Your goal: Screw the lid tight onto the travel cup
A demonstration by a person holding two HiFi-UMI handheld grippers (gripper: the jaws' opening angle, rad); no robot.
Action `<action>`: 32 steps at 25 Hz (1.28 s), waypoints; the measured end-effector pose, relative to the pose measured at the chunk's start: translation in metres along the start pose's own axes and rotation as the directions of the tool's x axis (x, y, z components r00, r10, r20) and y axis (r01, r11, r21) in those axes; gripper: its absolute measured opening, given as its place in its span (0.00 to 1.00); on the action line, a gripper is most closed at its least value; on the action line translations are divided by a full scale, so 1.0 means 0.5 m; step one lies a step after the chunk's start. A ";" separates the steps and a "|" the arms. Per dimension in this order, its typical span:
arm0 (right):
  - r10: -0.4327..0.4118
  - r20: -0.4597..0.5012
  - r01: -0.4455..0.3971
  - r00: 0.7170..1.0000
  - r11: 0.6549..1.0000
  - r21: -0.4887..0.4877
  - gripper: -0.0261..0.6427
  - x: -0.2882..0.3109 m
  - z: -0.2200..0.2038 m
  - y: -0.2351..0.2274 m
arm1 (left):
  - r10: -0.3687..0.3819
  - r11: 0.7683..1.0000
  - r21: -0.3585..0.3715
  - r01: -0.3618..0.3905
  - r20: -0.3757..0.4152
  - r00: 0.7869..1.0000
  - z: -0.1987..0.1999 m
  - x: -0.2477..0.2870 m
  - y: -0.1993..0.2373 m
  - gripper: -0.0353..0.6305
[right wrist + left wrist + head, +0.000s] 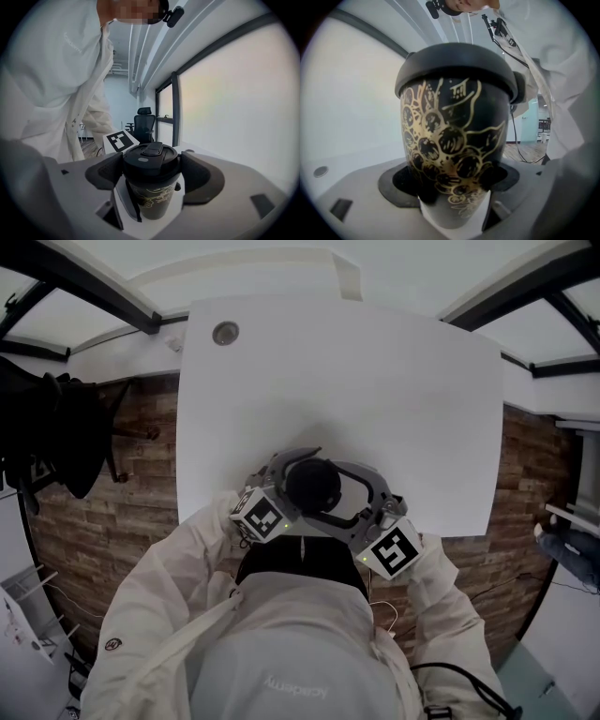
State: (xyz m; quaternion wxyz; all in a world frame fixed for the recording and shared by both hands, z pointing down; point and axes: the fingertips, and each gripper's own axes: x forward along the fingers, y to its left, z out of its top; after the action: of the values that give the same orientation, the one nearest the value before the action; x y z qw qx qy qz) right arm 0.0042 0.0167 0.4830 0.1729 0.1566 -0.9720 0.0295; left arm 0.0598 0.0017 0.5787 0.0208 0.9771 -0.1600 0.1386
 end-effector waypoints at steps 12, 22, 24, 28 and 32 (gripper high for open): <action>-0.068 0.020 0.067 0.997 0.997 0.025 0.62 -0.004 0.002 -0.003 | 0.009 1.000 -0.004 -0.009 -0.045 0.999 0.010 0.001 0.002 0.66; -0.046 0.022 0.045 0.999 0.998 0.040 0.63 -0.002 -0.003 -0.008 | -0.063 0.998 -0.027 0.060 -0.139 0.988 -0.009 -0.019 0.002 0.66; -0.037 0.007 0.037 0.999 0.999 0.034 0.63 -0.005 -0.008 -0.006 | -0.052 0.998 -0.045 0.046 -0.149 0.987 -0.014 -0.032 0.003 0.66; -0.019 -0.013 0.019 1.000 1.000 0.016 0.63 -0.024 -0.011 -0.005 | -0.019 0.997 -0.071 0.006 -0.183 0.983 -0.030 -0.062 0.010 0.66; -0.020 -0.015 0.020 1.000 0.999 0.044 0.63 -0.075 -0.020 0.000 | 0.008 0.987 -0.156 -0.043 -0.217 0.976 -0.061 -0.123 0.007 0.66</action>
State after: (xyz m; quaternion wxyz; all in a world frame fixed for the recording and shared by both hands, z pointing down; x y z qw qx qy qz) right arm 0.0406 0.0287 0.4793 0.1768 0.1700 -0.9681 0.0504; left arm -0.0053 0.0198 0.5908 0.1146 0.9493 -0.1800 0.2309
